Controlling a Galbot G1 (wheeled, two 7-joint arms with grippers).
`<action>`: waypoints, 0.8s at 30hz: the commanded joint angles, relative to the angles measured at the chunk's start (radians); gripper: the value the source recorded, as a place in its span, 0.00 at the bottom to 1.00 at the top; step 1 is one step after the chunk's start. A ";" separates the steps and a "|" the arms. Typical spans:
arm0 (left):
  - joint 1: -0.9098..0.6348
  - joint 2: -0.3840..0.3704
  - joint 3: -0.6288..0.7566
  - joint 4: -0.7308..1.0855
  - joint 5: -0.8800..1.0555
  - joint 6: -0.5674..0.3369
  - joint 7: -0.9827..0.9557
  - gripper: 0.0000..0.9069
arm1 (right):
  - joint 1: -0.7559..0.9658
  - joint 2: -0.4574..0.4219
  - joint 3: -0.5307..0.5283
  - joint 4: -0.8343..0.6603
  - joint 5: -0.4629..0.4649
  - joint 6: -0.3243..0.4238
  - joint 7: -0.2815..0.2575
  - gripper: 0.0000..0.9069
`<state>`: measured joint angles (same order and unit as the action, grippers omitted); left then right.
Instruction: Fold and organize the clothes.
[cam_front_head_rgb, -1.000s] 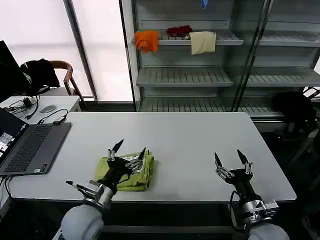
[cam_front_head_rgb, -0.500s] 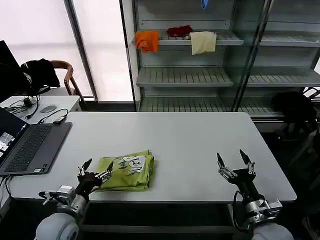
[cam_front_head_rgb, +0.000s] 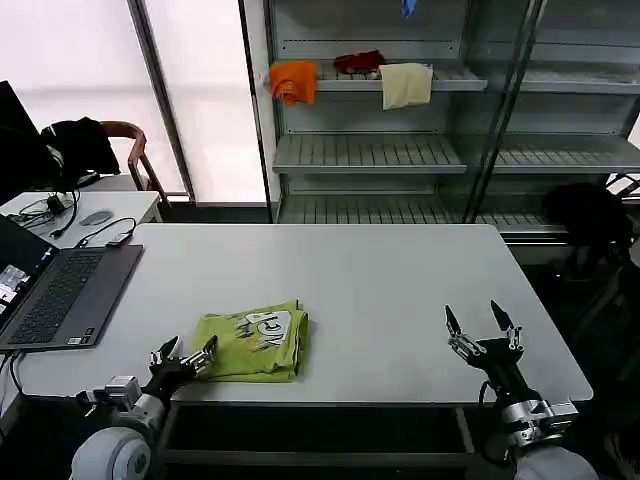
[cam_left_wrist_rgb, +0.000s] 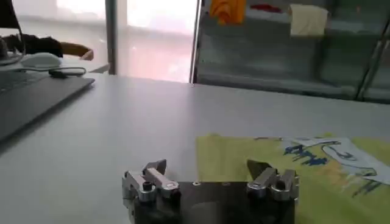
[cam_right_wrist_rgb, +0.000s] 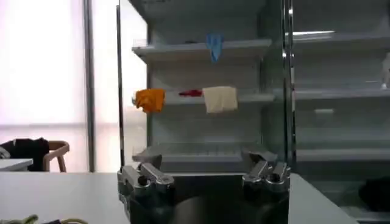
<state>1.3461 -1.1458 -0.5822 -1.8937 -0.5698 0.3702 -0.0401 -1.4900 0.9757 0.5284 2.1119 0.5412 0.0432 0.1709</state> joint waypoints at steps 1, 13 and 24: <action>-0.020 -0.019 -0.013 0.053 -0.074 0.011 0.020 0.96 | 0.000 0.001 0.010 0.000 0.017 0.000 -0.001 1.00; -0.011 -0.039 0.018 0.045 -0.066 0.007 0.030 0.01 | 0.005 0.001 0.001 0.000 0.010 -0.002 0.000 1.00; 0.004 -0.011 0.028 -0.029 -0.056 -0.024 0.044 0.00 | 0.016 0.003 -0.017 0.001 0.001 -0.004 0.002 1.00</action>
<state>1.3507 -1.1707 -0.5535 -1.8789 -0.6214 0.3630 -0.0048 -1.4748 0.9776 0.5147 2.1122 0.5423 0.0391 0.1725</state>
